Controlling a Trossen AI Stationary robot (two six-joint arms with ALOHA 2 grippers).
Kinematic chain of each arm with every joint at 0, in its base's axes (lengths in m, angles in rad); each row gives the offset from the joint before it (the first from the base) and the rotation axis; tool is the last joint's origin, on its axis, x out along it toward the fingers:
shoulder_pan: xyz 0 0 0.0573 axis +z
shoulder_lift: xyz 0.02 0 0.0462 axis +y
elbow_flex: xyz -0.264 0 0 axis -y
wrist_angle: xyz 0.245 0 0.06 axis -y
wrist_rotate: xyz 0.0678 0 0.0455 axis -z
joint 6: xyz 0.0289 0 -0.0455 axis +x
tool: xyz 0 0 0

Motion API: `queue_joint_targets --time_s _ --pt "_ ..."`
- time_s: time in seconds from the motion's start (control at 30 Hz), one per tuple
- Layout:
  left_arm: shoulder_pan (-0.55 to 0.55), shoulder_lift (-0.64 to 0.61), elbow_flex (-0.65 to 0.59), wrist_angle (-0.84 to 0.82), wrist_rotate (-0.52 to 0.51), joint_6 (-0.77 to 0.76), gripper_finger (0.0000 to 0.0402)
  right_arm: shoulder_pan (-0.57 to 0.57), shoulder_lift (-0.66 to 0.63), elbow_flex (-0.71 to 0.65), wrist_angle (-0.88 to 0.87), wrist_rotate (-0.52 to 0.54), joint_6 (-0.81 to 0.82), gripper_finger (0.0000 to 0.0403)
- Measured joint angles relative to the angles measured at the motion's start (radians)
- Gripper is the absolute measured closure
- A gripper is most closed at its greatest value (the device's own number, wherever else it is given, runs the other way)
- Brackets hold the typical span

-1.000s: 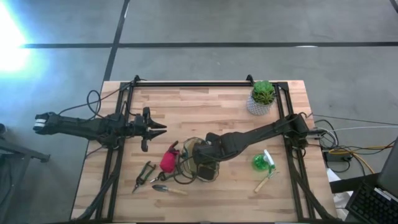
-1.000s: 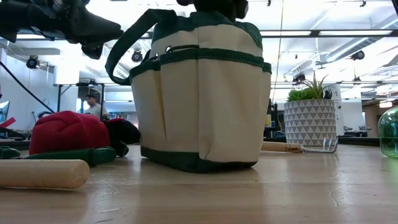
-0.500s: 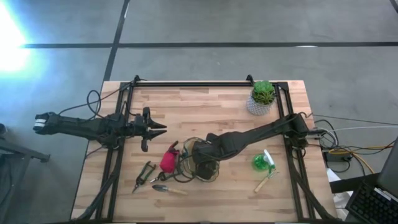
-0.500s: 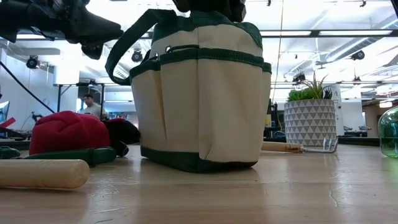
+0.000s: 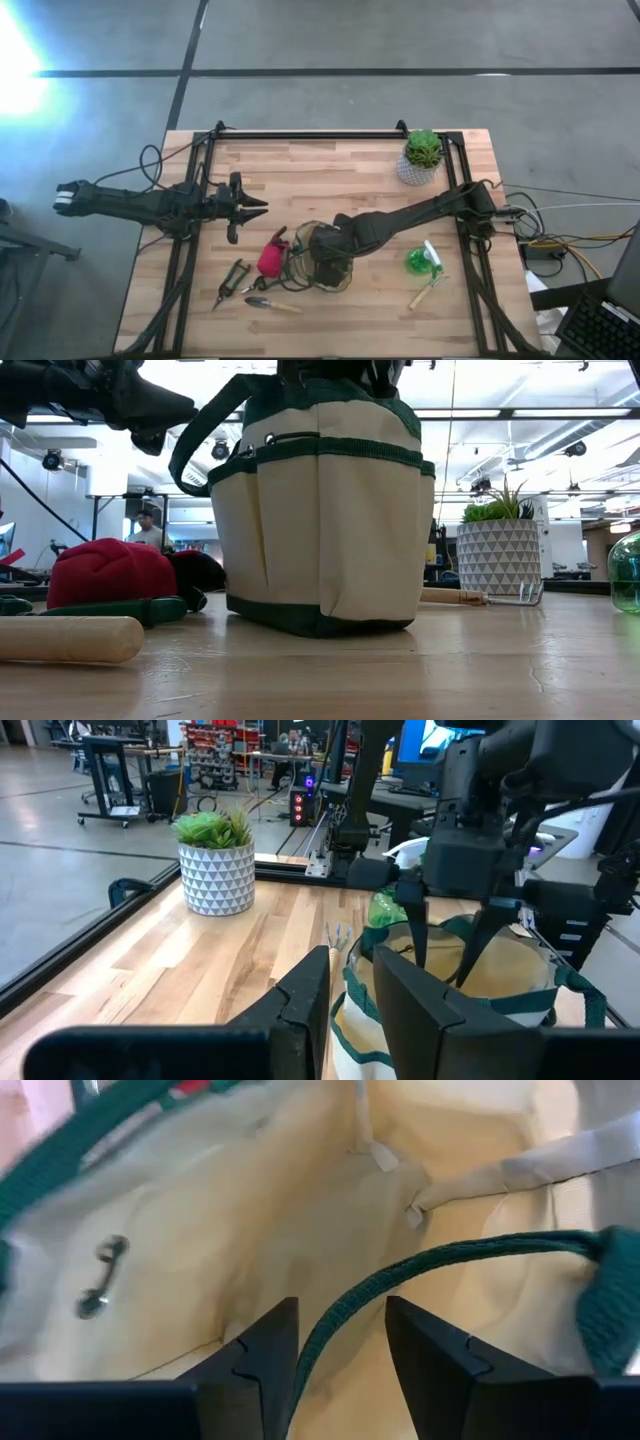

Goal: Pick & Place Garden tools in Gardening bag
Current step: Prepare the light brown gardening bag on the table

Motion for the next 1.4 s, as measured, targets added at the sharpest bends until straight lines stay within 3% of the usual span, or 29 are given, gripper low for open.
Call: queue_joint_targets --time_s 0.37,0.73,1.03,1.4 --pt "0.000 0.000 0.000 0.000 0.000 0.000 0.0319 -0.003 0.000 -0.027 0.025 -0.012 0.022 0.0272" --pt "0.000 0.000 0.000 0.000 0.000 0.000 0.0319 -0.003 0.000 -0.013 0.026 -0.060 -0.004 0.0388" --pt "0.000 0.000 0.000 -0.001 0.000 0.000 0.0319 -0.005 -0.002 0.026 0.025 -0.094 -0.029 0.0393" --pt "0.000 0.000 0.000 -0.004 0.000 0.000 0.0319 -0.009 -0.003 0.082 0.020 -0.221 -0.094 0.0394"
